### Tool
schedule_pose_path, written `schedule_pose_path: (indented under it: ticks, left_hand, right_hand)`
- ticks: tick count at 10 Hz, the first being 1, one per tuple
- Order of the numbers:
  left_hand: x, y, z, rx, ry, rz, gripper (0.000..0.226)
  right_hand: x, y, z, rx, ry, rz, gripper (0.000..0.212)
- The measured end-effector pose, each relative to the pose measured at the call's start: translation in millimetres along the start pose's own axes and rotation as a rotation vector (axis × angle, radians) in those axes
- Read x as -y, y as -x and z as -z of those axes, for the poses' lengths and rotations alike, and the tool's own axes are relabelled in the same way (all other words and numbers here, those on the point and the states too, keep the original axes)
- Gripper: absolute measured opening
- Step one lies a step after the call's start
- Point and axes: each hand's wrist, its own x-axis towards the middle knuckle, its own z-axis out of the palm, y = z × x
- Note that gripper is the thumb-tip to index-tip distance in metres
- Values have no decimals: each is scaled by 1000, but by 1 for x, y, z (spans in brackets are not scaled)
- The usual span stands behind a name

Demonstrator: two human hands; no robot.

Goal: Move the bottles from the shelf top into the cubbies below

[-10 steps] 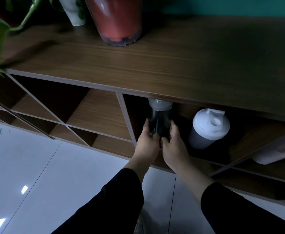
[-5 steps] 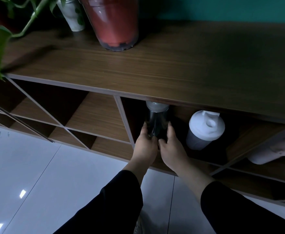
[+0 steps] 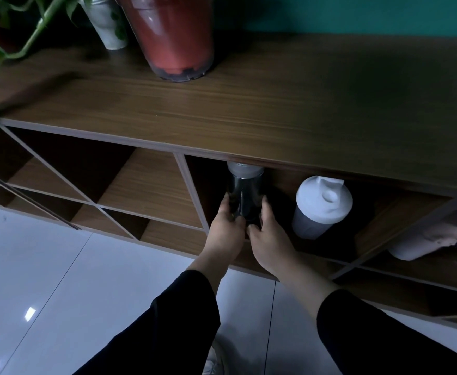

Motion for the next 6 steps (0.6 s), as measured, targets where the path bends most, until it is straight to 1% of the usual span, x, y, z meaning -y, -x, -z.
schedule_pose_path:
  ticks: [1,2,3,4,5,6]
  left_hand:
    - [2,-2,1,-2,3,3,73]
    - [0,1,1,-4,15,12,70]
    - [-4,13,-5,-89,-14,67,51]
    - [-6,25,-15,-153,-97,128,31]
    - [-14,36,-27,-113,-10,181,26]
    - [-35,56,-29,-36,225,269,25]
  right_hand:
    - [-1,1,1,1,-5,5,73]
    - [-2,2,0,-29,11,0,72]
    - [-2,2,0,-125,-18,-37,68]
    - [-1,4,-1,-186,-59,-90,61]
    - [0,11,5,-174,-102,-134,58]
    - [4,24,18,-36,-354,-201,46]
